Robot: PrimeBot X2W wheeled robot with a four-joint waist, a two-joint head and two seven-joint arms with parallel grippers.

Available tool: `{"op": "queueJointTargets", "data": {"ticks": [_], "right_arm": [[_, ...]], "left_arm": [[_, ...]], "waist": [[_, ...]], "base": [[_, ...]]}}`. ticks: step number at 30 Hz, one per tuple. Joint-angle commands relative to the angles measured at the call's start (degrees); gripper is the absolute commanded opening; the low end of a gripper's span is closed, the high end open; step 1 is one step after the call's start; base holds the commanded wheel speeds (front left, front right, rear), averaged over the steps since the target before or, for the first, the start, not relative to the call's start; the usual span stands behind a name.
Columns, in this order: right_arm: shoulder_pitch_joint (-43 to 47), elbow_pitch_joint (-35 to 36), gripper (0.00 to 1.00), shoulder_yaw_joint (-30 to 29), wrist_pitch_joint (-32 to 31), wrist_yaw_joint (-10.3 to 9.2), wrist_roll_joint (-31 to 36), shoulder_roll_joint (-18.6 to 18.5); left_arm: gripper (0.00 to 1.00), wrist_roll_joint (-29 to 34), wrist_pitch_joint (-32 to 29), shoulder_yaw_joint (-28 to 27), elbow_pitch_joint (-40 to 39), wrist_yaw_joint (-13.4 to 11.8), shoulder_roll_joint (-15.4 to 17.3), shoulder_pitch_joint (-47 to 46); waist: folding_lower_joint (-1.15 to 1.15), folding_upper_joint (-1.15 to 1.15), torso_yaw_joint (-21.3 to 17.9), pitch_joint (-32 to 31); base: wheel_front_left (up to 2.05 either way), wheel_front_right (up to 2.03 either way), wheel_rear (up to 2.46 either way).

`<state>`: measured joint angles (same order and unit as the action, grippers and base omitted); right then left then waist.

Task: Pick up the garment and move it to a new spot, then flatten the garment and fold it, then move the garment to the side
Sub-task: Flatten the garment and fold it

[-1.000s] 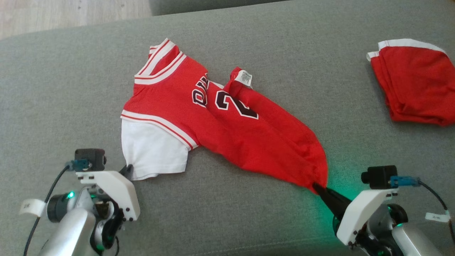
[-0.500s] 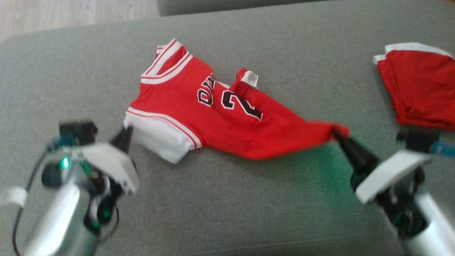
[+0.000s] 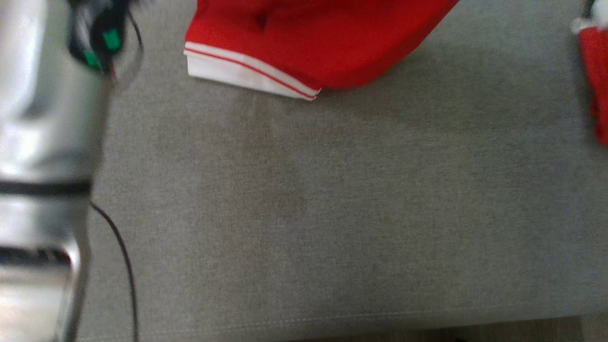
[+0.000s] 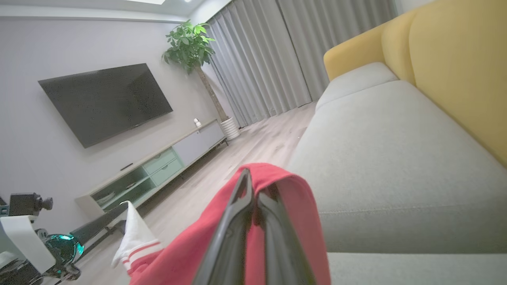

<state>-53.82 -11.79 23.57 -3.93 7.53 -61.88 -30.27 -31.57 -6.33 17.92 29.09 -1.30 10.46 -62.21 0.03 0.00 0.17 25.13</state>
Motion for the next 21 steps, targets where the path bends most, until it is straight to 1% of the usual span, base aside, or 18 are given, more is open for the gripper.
{"op": "queueJointTargets", "data": {"ticks": [1, 4, 9, 13, 17, 21], "right_arm": [[-2.44, 0.79, 0.0, 0.3, 0.66, -0.04, -1.04, -0.96], [-10.81, -3.92, 0.0, 0.96, 1.57, -0.04, -4.31, -0.78], [-23.88, -10.97, 0.0, 2.45, 2.99, -0.04, -7.09, -1.16], [-33.05, -15.59, 0.0, 3.41, 4.29, -0.04, -8.42, -1.79], [-39.44, -19.19, 0.0, 4.89, 5.02, -0.04, -9.56, -2.29], [-41.69, -21.44, 0.0, 8.16, 4.47, -0.04, -10.36, -3.41]], "left_arm": [[0.0, 0.94, 0.84, -1.84, -0.91, 0.34, 2.05, -5.06], [0.0, 1.91, 2.6, -2.07, 4.72, 0.64, 1.41, -14.62], [0.0, 1.86, 6.34, -3.72, 12.32, 0.84, 0.48, -28.29], [0.0, 1.56, 10.16, -4.65, 16.51, 2.08, -0.07, -37.33], [0.0, 1.27, 11.29, -4.74, 21.6, 3.39, -0.72, -44.83], [0.0, 1.24, 9.99, -3.42, 26.61, 5.31, -1.67, -48.61]], "waist": [[-0.03, 0.0, 0.74, 3.22], [-0.03, 0.0, 1.18, 4.82], [-0.03, 0.0, 1.54, 6.5], [-0.03, 0.0, 1.71, 7.15], [-0.03, 0.0, 1.86, 6.89], [-0.03, 0.0, 2.42, 5.93]], "base": [[0.0, 0.0, 0.0], [0.0, 0.0, 0.0], [0.0, 0.0, 0.0], [0.0, 0.0, 0.0], [0.0, 0.0, 0.0], [0.0, 0.0, 0.0]]}}
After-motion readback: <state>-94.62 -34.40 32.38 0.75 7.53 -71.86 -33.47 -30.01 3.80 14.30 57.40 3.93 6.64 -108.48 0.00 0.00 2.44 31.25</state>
